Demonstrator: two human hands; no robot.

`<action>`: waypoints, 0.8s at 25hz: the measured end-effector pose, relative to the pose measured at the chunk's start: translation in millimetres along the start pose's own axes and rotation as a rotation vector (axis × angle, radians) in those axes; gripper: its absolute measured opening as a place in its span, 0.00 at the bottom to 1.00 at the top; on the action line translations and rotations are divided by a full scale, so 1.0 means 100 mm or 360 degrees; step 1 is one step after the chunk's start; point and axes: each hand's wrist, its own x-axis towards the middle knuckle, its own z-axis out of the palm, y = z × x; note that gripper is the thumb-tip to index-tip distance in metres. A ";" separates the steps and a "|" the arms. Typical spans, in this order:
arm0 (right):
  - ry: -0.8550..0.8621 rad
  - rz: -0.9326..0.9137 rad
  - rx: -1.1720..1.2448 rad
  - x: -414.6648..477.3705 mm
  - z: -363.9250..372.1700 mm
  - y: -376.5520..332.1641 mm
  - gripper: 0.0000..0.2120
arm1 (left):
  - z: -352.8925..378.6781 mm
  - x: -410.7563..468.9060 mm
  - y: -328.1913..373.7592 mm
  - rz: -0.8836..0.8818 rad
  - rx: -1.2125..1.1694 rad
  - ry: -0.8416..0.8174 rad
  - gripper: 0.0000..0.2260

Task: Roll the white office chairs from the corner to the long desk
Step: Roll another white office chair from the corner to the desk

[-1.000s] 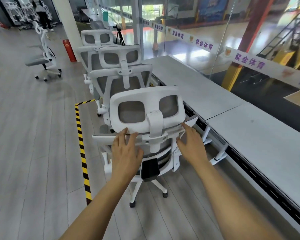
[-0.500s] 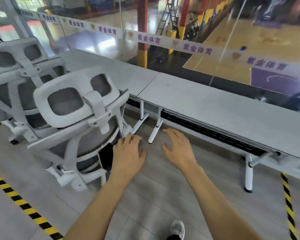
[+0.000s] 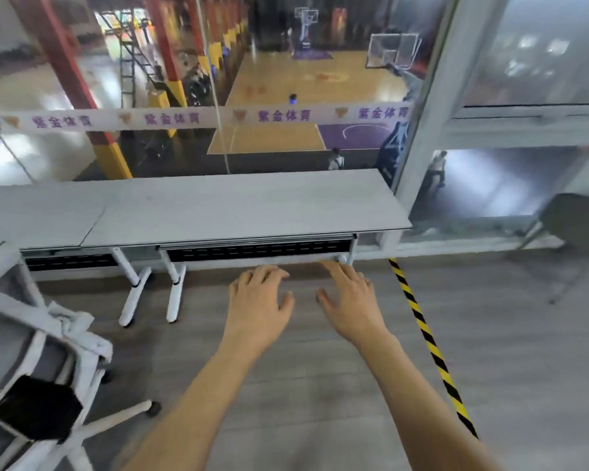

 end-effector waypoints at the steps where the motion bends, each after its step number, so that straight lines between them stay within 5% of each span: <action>1: 0.0036 0.0067 -0.0025 -0.07 -0.23 0.31 0.27 | 0.15 0.10 0.35 0.0075 -0.0008 -0.0043 0.15; 14: 0.0621 0.1002 -0.0183 -1.53 -2.66 3.74 0.28 | 2.02 0.49 4.65 0.1112 -0.0267 -0.0451 0.13; 20: 0.0707 0.1391 -0.0344 -1.96 -3.44 5.08 0.29 | 2.86 0.70 6.26 0.1444 -0.0218 -0.0585 0.22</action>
